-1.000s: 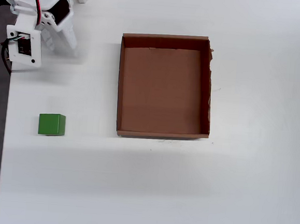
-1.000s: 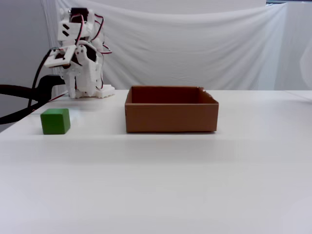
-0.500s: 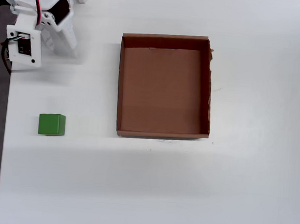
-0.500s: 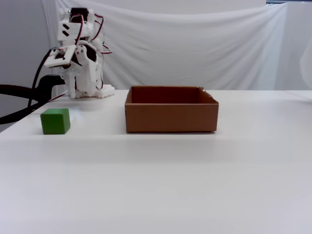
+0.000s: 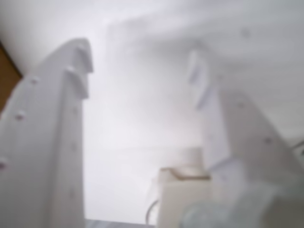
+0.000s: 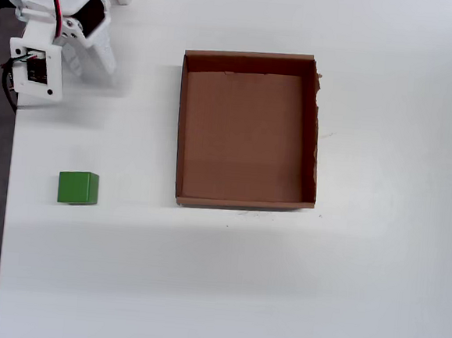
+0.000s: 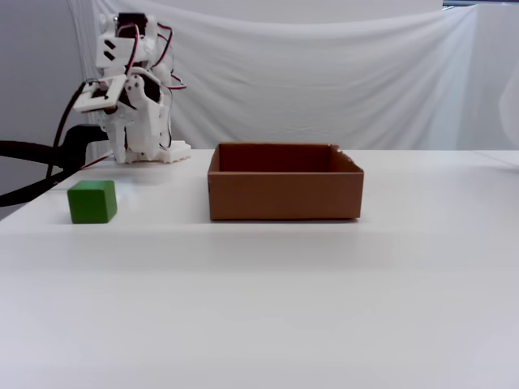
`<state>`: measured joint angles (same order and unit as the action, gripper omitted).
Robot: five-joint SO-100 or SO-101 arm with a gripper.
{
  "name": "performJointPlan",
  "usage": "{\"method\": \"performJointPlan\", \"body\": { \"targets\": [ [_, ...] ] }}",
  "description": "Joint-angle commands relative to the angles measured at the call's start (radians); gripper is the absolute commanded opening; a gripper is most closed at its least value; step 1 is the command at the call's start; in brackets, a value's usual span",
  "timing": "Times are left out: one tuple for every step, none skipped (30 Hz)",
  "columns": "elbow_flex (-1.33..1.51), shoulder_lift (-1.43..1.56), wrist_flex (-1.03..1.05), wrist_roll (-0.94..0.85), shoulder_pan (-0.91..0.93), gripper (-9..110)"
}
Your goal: Grasp a green cube and put it in a box.
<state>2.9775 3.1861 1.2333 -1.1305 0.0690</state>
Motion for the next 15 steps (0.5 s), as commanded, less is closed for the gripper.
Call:
{"method": "performJointPlan", "body": {
  "targets": [
    [-0.005, -0.002, 0.011, 0.003, 0.003, 21],
    [-0.005, -0.002, 0.011, 0.003, 0.003, 21],
    [-0.005, -0.002, 0.011, 0.003, 0.003, 23],
    [-0.005, -0.002, 0.011, 0.003, 0.003, 23],
    [-0.005, -0.002, 0.011, 0.003, 0.003, 24],
    [-0.005, -0.002, 0.011, 0.003, 0.005, 23],
    [-0.005, -0.002, 0.011, 0.003, 0.005, 23],
    [-0.005, -0.002, 0.011, 0.003, 0.005, 23],
    [-0.005, -0.002, 0.011, 0.003, 0.006, 23],
    [-0.005, -0.002, 0.011, 0.003, 0.008, 23],
    [-0.005, -0.002, 0.011, 0.003, 0.008, 24],
    [-0.005, -0.002, 0.011, 0.003, 0.006, 25],
    [-0.006, -0.002, 0.011, 0.003, 0.003, 24],
    [-0.006, -0.002, 0.011, 0.003, 0.003, 24],
    [-0.008, -0.005, 0.011, -0.002, 0.003, 24]
  ]
}}
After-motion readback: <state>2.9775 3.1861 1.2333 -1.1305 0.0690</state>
